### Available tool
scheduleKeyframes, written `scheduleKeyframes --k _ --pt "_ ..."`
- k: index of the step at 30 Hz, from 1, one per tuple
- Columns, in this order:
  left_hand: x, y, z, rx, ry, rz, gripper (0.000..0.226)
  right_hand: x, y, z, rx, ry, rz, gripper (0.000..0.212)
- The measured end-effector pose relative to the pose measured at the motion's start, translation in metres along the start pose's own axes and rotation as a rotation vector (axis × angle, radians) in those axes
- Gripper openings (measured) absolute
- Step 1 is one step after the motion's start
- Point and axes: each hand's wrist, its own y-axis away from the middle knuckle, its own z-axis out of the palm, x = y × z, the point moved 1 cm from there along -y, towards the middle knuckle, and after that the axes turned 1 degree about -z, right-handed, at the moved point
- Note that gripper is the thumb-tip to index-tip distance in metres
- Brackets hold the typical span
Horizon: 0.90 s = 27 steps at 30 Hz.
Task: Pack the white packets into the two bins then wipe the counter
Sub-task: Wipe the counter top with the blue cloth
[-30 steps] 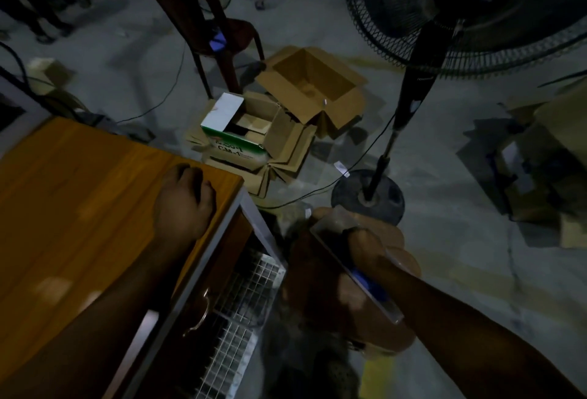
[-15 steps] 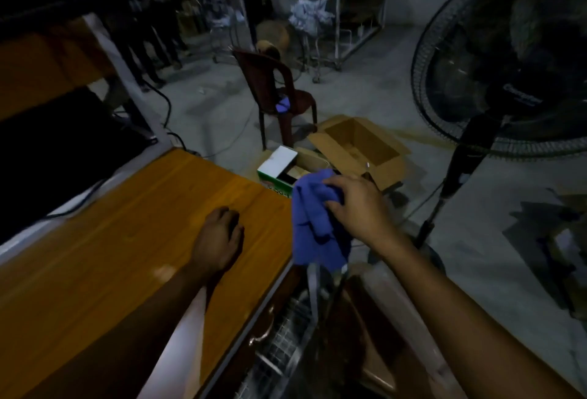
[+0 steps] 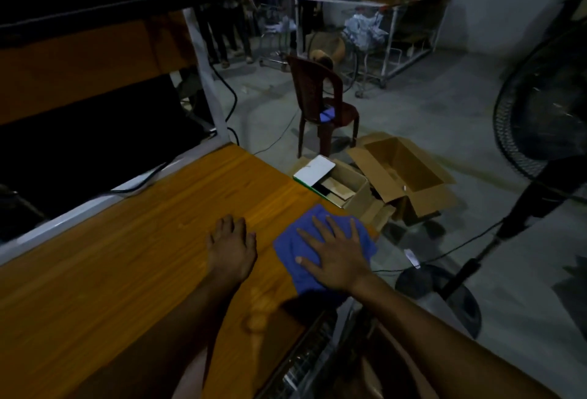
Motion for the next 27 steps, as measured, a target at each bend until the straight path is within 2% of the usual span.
scheduleKeyframes --k 3,5,6,11,12,14,16,20,21,25,27 --pt "-0.038 -0.012 -0.009 -0.066 -0.011 0.1 0.061 0.009 -0.012 -0.001 0.057 -0.012 0.184 0.087" --pt "-0.067 -0.022 -0.018 -0.066 -0.024 0.081 0.064 -0.001 -0.044 -0.002 0.029 -0.028 0.347 0.078" --pt "-0.079 -0.027 -0.023 -0.063 -0.034 0.062 0.065 -0.012 -0.062 0.0 0.005 -0.036 0.364 0.074" --pt "-0.112 -0.05 -0.037 -0.019 -0.05 -0.024 0.071 -0.043 -0.136 0.022 -0.02 -0.021 -0.065 0.075" --pt "-0.119 -0.054 -0.04 -0.015 -0.045 -0.044 0.07 -0.042 -0.153 0.024 -0.004 -0.02 -0.066 0.079" --pt "-0.132 -0.062 -0.045 0.006 -0.055 -0.075 0.07 -0.043 -0.186 0.022 0.04 -0.005 0.068 0.082" --pt "-0.143 -0.07 -0.047 0.037 -0.048 -0.141 0.068 -0.054 -0.22 0.021 0.021 0.005 0.152 0.072" --pt "-0.151 -0.077 -0.041 0.146 -0.04 -0.256 0.068 -0.09 -0.279 0.028 -0.01 -0.063 -0.118 0.069" --pt "-0.151 -0.076 -0.041 0.17 -0.033 -0.283 0.067 -0.094 -0.296 0.031 0.001 -0.086 -0.136 0.07" --pt "-0.152 -0.078 -0.04 0.219 -0.033 -0.324 0.063 -0.123 -0.359 0.035 0.033 -0.074 0.078 0.073" --pt "-0.155 -0.081 -0.038 0.219 -0.067 -0.361 0.057 -0.149 -0.365 0.036 0.015 -0.079 0.125 0.077"
